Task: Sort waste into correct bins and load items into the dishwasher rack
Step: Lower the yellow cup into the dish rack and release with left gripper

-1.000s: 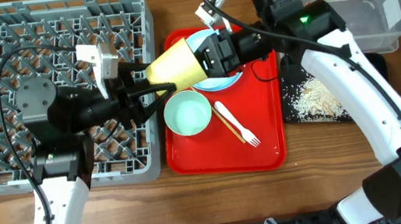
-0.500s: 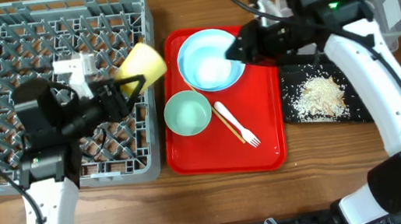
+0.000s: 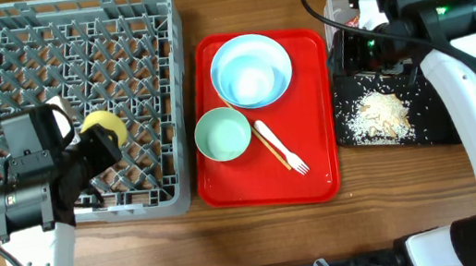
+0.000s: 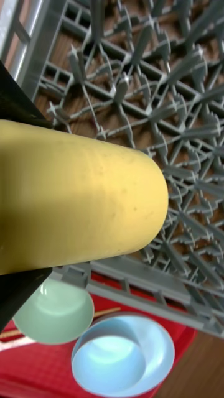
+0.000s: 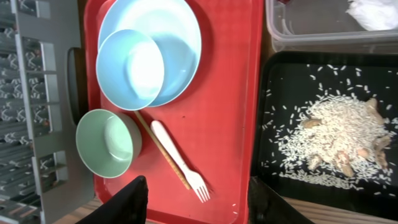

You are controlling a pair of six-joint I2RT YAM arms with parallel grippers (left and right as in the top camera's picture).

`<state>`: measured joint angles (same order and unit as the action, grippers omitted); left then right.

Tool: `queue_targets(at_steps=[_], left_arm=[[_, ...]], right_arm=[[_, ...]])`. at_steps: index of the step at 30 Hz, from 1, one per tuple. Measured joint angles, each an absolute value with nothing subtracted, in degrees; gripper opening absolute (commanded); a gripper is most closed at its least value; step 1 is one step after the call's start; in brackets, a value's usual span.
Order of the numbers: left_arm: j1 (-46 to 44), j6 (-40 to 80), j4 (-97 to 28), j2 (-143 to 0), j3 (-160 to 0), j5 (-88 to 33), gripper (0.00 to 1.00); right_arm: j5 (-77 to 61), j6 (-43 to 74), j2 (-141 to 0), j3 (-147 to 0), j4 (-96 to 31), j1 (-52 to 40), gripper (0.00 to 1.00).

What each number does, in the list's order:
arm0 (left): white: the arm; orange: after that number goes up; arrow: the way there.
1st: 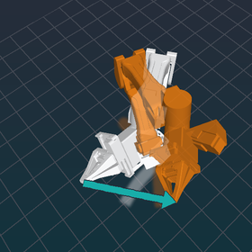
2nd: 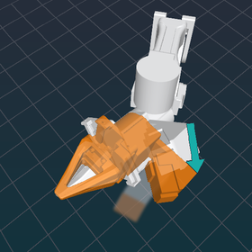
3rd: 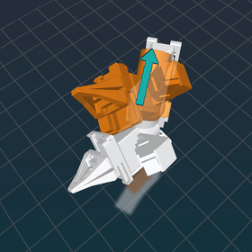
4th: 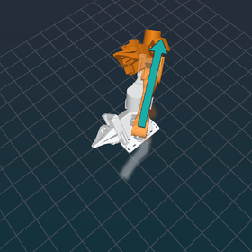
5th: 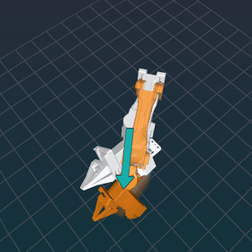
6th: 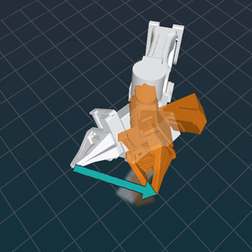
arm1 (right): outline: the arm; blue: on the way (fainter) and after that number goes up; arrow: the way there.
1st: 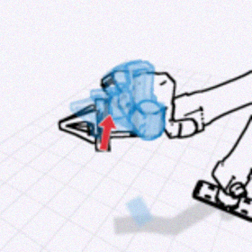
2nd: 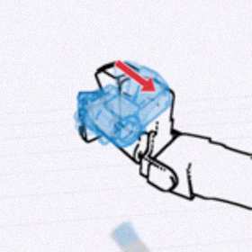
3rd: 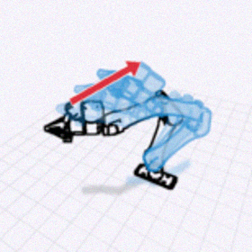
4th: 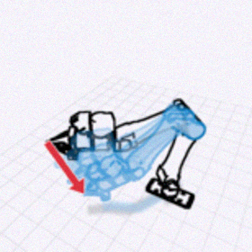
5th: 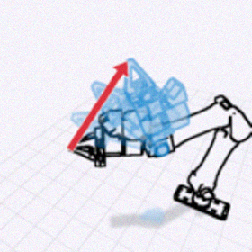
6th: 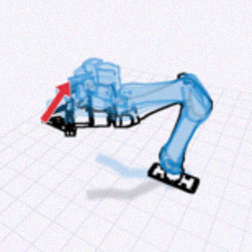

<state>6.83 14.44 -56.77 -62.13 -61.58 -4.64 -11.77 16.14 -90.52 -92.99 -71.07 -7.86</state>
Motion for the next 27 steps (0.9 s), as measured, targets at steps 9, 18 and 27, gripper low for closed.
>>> queue_targets(at_steps=[9, 18, 27], left_arm=[[11.42, 14.41, -59.4, -71.85, -64.14, -1.32, 0.04], [11.42, 14.37, -59.94, -81.8, -64.16, -0.03, 0.26], [11.42, 14.02, -57.45, -85.71, -64.4, 0.82, 1.0]], right_arm=[[-11.27, 15.27, -90.52, -92.99, -71.16, -7.86, 0.55], [-11.27, 14.83, -90.52, -92.99, -71.16, -7.86, 0.54], [-11.05, 14.5, -90.52, -92.99, -71.59, -7.86, 0.72]])
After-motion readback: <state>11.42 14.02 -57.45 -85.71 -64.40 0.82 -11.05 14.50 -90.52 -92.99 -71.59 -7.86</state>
